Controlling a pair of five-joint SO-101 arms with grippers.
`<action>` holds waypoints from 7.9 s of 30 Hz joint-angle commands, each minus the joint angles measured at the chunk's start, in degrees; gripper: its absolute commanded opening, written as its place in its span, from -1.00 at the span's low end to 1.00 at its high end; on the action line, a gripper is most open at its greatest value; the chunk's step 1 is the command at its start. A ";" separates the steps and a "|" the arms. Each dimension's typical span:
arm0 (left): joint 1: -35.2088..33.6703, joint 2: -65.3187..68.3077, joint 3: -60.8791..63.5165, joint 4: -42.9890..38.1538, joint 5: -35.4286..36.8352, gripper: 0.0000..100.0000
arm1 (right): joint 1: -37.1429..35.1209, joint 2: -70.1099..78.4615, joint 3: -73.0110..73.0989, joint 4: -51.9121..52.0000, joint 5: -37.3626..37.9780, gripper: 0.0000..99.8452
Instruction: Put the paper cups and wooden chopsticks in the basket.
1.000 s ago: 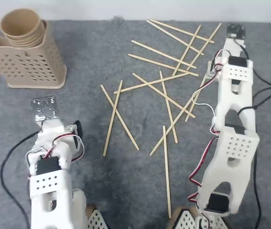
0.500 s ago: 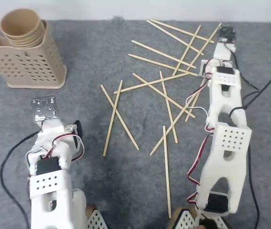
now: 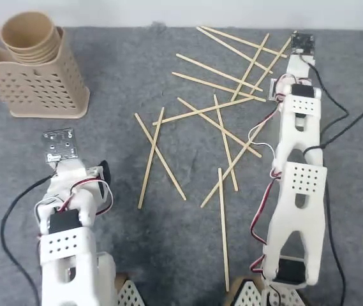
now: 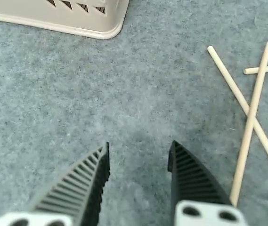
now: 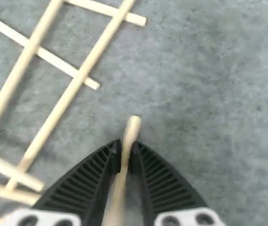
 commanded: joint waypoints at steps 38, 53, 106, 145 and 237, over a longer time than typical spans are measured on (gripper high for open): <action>0.09 -1.23 -0.22 -1.41 -0.35 -0.60 | 5.49 -52.26 -27.43 47.78 -9.49 -0.99; -1.67 -1.23 -0.22 -1.23 -0.35 -0.60 | 5.93 -97.36 26.64 44.70 -9.76 -0.99; -1.67 -1.23 -0.22 -1.32 -0.35 -0.60 | 2.68 -5.85 4.84 -91.03 -10.20 -0.99; -1.67 -1.23 -0.48 -1.41 -0.35 -0.60 | 0.57 21.67 -20.48 -82.24 -23.03 -0.99; -3.78 -1.23 -0.57 -2.37 -2.46 -0.60 | -7.52 -4.53 -27.78 47.52 16.88 -0.99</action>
